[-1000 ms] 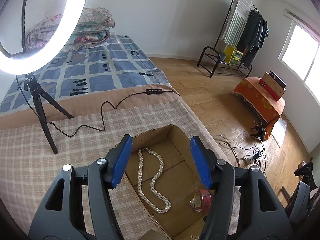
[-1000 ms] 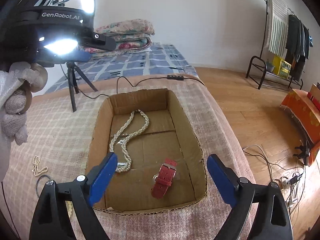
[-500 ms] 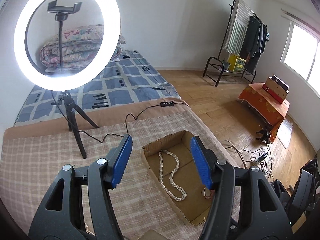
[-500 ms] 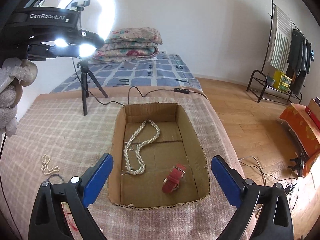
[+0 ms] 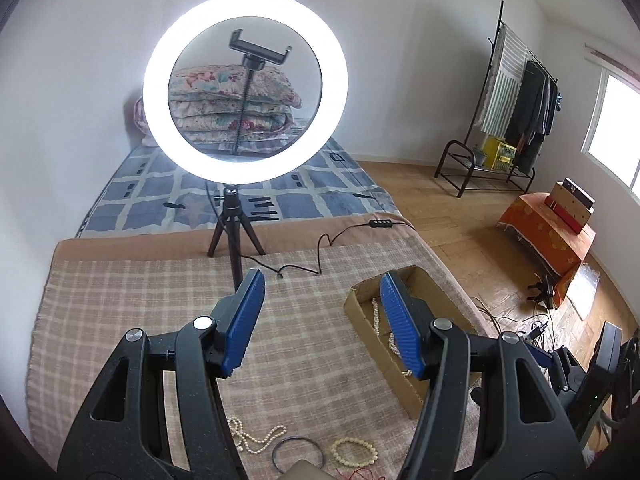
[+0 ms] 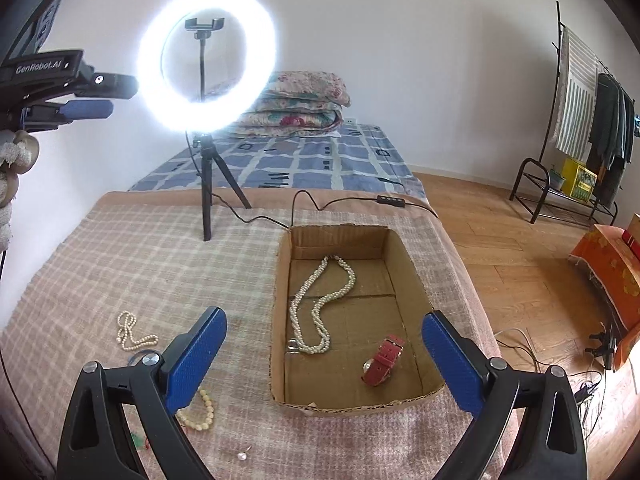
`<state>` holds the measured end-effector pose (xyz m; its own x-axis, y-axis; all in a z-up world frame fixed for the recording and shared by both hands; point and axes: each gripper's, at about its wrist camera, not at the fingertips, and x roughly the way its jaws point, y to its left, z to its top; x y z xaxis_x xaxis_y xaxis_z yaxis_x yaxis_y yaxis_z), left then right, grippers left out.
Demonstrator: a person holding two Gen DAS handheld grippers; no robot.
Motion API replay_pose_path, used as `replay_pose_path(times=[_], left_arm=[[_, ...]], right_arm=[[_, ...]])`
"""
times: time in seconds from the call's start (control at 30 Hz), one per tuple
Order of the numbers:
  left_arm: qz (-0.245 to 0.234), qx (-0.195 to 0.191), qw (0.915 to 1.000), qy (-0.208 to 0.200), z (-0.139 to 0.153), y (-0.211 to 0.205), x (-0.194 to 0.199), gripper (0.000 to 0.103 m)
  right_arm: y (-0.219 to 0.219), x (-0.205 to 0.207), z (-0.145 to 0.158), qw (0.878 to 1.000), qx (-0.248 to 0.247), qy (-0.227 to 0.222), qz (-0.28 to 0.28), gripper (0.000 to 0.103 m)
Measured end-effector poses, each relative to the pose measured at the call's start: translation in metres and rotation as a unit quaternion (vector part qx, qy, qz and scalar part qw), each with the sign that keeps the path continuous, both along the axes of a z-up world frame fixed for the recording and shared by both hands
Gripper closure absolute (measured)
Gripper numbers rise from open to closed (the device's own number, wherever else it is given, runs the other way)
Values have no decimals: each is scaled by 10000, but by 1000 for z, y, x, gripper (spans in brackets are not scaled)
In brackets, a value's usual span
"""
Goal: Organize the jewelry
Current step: 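Withdraw both open tools from the box back toward the remaining jewelry, then grasp the short pearl strand with the left tool while the right tool grasps the dark blue bangle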
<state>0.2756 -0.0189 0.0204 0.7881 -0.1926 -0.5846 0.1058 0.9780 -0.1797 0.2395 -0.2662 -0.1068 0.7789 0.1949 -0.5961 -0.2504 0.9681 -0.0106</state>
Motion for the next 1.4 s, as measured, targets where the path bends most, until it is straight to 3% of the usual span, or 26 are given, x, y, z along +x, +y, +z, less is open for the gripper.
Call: replay_pose_path(times=[0.27, 0.47, 1.03, 1.4], left_arm=[[324, -1, 9995, 66, -8, 47, -39, 41], [549, -213, 9977, 345, -33, 75, -51, 41], [617, -676, 9856, 1420, -130, 108, -31, 41], [511, -883, 9754, 1952, -172, 113, -17, 41]], right_arm=[[15, -9, 8, 9997, 73, -100, 198, 4], [26, -16, 7, 9993, 82, -102, 355, 5], [68, -34, -20, 9921, -188, 256, 1217, 8], [90, -21, -57, 9833, -229, 935, 1547, 20]])
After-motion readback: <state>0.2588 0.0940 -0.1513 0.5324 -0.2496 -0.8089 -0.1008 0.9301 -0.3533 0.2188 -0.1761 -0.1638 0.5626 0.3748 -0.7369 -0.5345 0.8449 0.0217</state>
